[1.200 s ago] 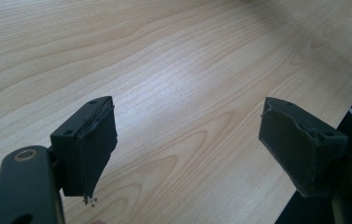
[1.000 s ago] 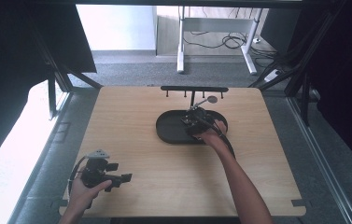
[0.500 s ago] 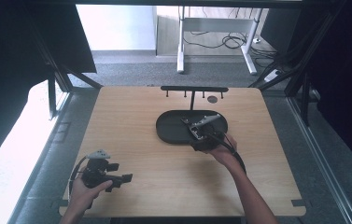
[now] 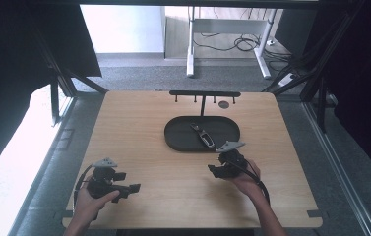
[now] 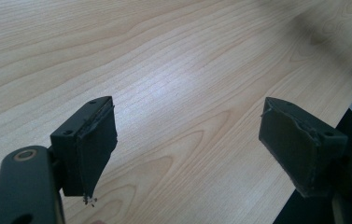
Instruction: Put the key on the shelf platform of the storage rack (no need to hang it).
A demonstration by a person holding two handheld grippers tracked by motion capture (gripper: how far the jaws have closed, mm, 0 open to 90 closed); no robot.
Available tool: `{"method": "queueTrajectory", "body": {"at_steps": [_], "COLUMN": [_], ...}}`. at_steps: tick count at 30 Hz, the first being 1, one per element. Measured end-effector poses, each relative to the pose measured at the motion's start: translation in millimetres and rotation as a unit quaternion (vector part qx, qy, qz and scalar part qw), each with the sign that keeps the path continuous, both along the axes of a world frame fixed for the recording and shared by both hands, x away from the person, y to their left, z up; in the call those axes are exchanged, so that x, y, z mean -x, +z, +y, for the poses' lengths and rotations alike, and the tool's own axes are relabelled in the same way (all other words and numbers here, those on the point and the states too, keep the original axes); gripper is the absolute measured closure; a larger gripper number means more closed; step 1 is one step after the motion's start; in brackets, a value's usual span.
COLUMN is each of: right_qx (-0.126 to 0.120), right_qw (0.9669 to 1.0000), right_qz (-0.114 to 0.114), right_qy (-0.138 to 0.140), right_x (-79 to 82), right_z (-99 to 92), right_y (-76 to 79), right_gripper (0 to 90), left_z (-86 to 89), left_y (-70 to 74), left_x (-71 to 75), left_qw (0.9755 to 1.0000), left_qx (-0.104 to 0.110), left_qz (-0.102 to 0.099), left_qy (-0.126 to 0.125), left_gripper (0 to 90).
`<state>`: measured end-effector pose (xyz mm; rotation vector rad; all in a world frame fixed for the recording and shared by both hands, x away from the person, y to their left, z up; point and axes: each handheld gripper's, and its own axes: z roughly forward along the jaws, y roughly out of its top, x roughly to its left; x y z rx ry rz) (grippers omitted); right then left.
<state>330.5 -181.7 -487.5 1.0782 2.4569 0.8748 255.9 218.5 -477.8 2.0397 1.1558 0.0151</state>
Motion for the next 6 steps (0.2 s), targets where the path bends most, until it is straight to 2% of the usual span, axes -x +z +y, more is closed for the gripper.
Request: {"method": "queueTrajectory", "body": {"at_steps": [6], "right_qx": [-0.011], "right_qw": [0.9999], "right_qz": [-0.011], "right_qy": [-0.006], "right_x": [6.2], "right_z": [-6.7], "right_y": [2.8], "right_gripper": [36.3], "left_z": [1.2], "left_y": [-0.3], "left_x": [-1.0], "left_qw": [1.0000], "left_qx": [0.001], "left_qz": [0.001], "left_qy": [0.001], "left_gripper": [19.4]}}
